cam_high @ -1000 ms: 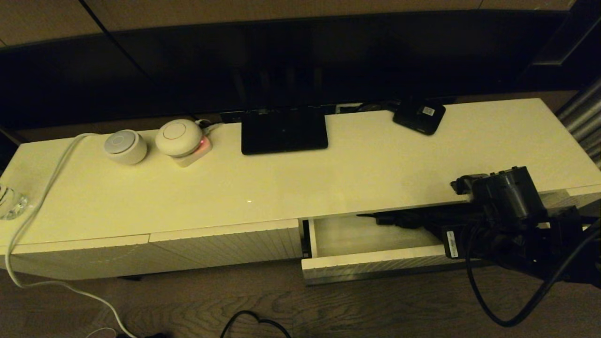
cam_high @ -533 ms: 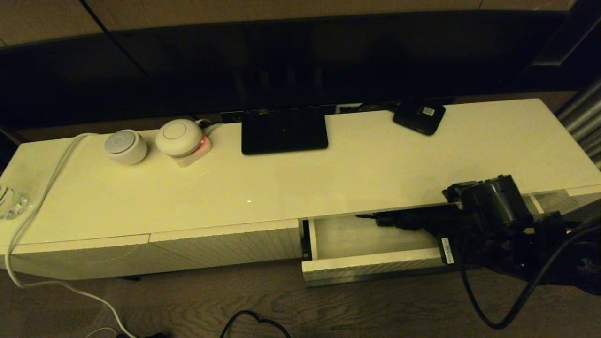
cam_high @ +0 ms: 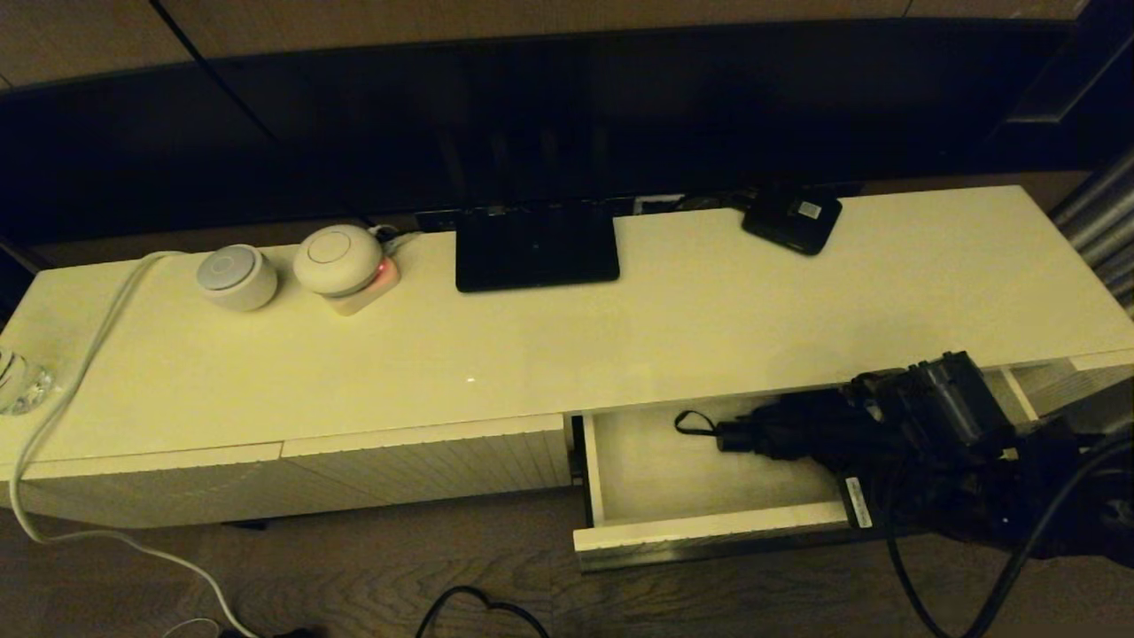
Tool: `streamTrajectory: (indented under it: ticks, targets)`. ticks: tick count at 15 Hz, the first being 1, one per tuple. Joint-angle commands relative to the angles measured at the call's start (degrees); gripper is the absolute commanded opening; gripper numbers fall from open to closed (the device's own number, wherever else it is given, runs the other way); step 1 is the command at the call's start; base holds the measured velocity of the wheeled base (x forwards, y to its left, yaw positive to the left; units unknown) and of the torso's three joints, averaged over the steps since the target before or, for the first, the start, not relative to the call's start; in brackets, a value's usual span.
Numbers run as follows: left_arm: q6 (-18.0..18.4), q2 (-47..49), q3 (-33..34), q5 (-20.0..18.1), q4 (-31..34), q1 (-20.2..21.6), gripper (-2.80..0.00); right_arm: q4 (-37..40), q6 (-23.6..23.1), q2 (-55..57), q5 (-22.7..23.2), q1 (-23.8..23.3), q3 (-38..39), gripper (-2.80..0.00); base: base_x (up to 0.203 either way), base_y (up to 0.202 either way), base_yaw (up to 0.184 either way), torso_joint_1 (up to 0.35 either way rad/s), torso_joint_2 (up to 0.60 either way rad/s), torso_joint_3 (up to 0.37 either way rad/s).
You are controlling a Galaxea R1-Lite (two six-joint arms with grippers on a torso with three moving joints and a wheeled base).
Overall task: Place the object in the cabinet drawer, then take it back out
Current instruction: Open the drawer
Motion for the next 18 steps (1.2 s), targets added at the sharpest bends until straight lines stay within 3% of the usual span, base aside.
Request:
streamTrajectory:
  ticks: [1,4,9,14,18]
  targets:
    - [0.01,0.0,0.18,0.0,-0.03,0.02,-2.8,5.6,0.04,-4.54,2.38,-0.14,-1.21,-2.8,0.0,0.0,0.0,0.0,0.0,0.0]
    - [0.01,0.0,0.18,0.0,-0.03,0.02,-2.8,15.85,0.07,-7.05,5.44,-0.39,-2.64,-2.8,0.0,0.0,0.0,0.0,0.0,0.0]
    - [0.01,0.0,0.18,0.0,-0.03,0.02,-2.8,20.47,0.05,-8.21,12.6,-2.55,-2.02,-2.8,0.0,0.0,0.0,0.0,0.0,0.0]
    - [0.01,0.0,0.18,0.0,-0.03,0.02,-2.8,20.39,-0.68,-13.61,12.56,-4.2,-5.6,-2.8,0.0,0.0,0.0,0.005,0.0,0.002]
    - [0.01,0.0,0.18,0.0,-0.03,0.02,-2.8,19.78,0.1,-9.96,12.49,-5.15,-8.78,-2.8,0.0,0.0,0.0,0.0,0.0,0.0]
